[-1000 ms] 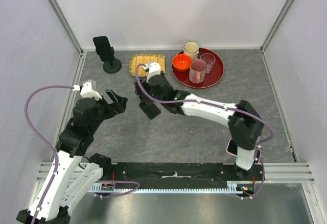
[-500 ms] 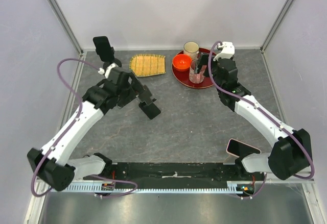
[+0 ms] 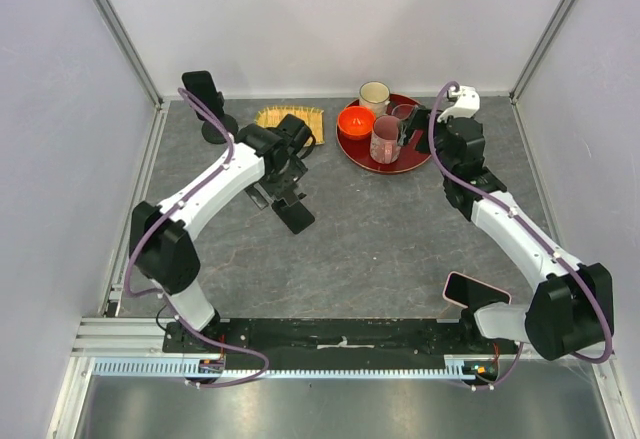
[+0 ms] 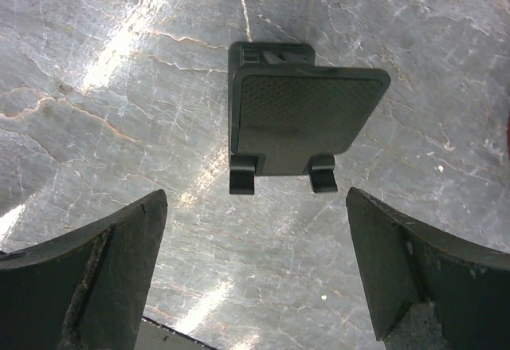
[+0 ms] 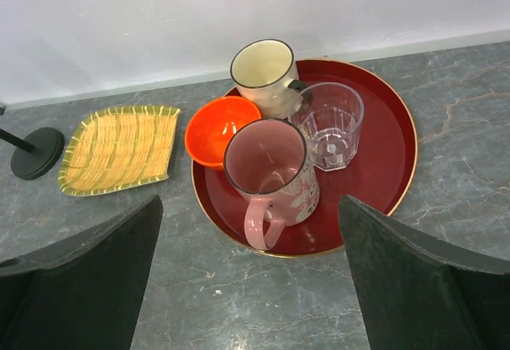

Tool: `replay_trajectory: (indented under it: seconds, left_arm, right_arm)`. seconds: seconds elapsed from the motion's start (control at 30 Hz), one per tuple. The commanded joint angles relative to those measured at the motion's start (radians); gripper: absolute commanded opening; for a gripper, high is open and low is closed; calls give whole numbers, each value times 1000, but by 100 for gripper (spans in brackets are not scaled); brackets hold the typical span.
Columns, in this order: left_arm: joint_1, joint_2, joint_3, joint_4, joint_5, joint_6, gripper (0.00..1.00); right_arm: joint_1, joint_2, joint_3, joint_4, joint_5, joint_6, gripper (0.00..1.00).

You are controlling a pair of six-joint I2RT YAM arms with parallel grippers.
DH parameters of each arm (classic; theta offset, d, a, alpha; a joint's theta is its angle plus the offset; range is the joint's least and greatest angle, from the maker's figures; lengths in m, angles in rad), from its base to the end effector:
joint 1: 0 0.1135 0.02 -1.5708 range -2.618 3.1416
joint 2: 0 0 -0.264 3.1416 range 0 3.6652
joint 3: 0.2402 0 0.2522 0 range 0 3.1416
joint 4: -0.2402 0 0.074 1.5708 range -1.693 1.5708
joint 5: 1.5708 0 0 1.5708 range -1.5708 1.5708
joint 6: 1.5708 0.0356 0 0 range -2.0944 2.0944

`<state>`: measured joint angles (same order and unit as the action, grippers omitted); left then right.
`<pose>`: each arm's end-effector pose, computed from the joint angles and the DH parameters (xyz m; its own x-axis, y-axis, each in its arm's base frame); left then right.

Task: Place the phone on the phone stand

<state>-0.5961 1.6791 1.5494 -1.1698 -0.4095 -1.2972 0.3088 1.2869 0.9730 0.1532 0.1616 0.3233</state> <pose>0.2792 -0.1723 0.3010 -0.6263 -0.6424 -0.4417 -0.6523 0.7421 -0.1544 0.2926 0.0873 0.3309 -0.1918 0.2680 -0.9442 -0.0925 0.9528 0.2892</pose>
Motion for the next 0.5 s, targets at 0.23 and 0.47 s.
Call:
replay_trajectory:
  seconds: [0.23,0.47]
  left_arm:
    - [-2,157,184,-99,-100,-117,100]
    - [7,221,224,-113,-89,-137,100]
  right_arm:
    - [-83,-11,-43,80,-120,71,98]
    - [-109,-17,-57,95,-143,86,98]
